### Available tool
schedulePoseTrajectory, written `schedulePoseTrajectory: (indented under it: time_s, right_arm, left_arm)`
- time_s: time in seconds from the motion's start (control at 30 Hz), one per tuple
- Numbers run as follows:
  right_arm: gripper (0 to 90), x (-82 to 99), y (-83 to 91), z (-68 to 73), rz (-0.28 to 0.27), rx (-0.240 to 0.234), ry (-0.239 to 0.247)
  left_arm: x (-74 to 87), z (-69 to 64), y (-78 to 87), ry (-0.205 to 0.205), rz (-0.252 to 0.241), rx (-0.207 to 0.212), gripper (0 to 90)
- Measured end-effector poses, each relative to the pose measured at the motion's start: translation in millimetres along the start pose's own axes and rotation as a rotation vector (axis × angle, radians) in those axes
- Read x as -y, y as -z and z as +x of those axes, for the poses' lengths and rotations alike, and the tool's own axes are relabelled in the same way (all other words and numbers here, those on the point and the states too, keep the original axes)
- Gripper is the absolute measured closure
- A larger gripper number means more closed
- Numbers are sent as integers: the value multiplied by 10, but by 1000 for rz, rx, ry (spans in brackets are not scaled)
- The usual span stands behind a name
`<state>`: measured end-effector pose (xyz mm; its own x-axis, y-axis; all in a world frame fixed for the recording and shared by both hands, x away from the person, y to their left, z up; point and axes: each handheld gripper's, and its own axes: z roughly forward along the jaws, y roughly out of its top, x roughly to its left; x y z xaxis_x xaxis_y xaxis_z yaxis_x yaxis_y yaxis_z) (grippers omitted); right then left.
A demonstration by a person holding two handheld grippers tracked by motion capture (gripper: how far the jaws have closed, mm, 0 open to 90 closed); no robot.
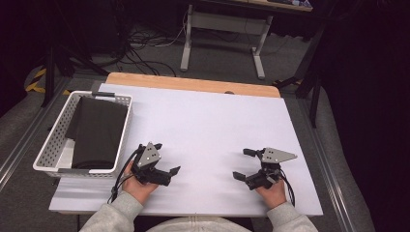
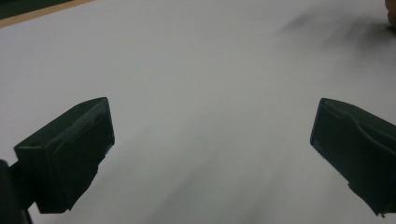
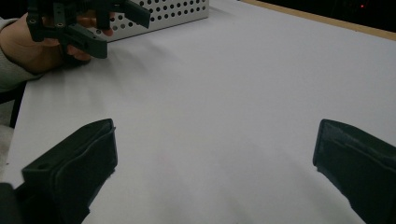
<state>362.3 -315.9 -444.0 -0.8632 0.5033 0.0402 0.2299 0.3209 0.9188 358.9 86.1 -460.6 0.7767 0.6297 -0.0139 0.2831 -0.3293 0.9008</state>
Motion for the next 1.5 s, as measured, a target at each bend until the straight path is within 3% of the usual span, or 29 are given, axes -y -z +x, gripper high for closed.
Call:
schedulePoseTrajectory:
  time_s: [0.47, 0.87, 1.17, 1.5]
  right_arm:
    - [5, 7, -9, -18, -3, -10, -17]
    - [5, 11, -23, -23, 8, -11, -25]
    - [5, 14, -30, -26, 12, -12, -30]
    - [5, 15, -21, -33, 9, -12, -34]
  left_arm:
    - [-47, 17, 38, 27, -72, 32, 46]
    - [-173, 30, 109, 18, -57, 31, 58]
    - [-286, 39, 168, -25, -47, 20, 61]
    - [-362, 68, 233, -23, -54, 20, 61]
